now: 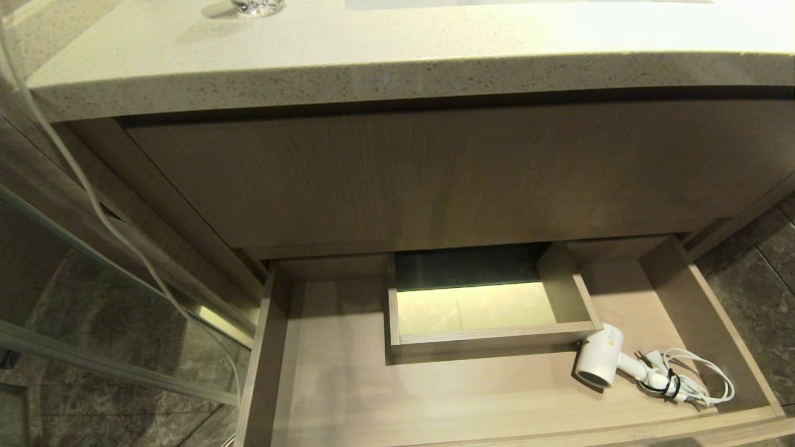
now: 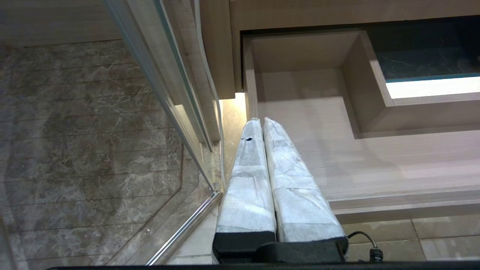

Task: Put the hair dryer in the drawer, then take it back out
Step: Close the drawer

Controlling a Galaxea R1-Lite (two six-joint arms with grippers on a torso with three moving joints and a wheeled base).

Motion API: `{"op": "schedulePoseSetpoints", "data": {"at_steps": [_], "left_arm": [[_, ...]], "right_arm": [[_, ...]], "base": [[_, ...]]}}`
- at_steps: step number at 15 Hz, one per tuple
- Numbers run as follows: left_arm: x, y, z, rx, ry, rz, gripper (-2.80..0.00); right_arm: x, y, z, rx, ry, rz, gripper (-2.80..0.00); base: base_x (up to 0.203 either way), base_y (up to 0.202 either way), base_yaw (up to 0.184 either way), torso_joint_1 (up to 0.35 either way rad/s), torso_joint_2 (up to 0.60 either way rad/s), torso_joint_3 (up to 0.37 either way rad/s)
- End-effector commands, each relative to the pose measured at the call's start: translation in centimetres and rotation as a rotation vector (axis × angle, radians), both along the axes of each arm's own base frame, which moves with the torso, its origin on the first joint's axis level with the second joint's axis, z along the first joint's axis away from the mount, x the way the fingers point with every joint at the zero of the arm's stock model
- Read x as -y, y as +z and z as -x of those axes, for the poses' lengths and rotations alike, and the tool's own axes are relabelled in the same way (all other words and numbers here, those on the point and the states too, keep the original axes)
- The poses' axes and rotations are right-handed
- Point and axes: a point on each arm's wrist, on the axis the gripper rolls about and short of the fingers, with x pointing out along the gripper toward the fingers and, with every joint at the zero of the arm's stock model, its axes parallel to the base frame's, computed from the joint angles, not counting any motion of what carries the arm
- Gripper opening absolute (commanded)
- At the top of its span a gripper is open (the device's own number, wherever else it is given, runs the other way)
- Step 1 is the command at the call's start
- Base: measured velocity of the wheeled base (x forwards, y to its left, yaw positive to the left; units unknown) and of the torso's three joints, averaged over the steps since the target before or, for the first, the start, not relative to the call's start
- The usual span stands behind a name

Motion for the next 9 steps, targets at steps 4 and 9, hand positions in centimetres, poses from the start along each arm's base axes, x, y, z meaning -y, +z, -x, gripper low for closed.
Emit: {"op": "schedulePoseSetpoints", "data": {"at_steps": [4,9], "left_arm": [[0.0,0.0,0.0,-0.001,0.0,0.0,-2.8],[0.0,0.0,0.0,0.0,0.001,0.0,-2.8]], "right_arm": [[1.1,-1.5,-2.7,-0.415,-0.189,0.211,-2.8],[2.8,-5.9,-9.1,-0.654,-0.333,0.193,-2.8]], "base": [[0.0,0.0,0.0,0.0,0.0,0.0],[0.0,0.0,0.0,0.0,0.0,0.0]]}}
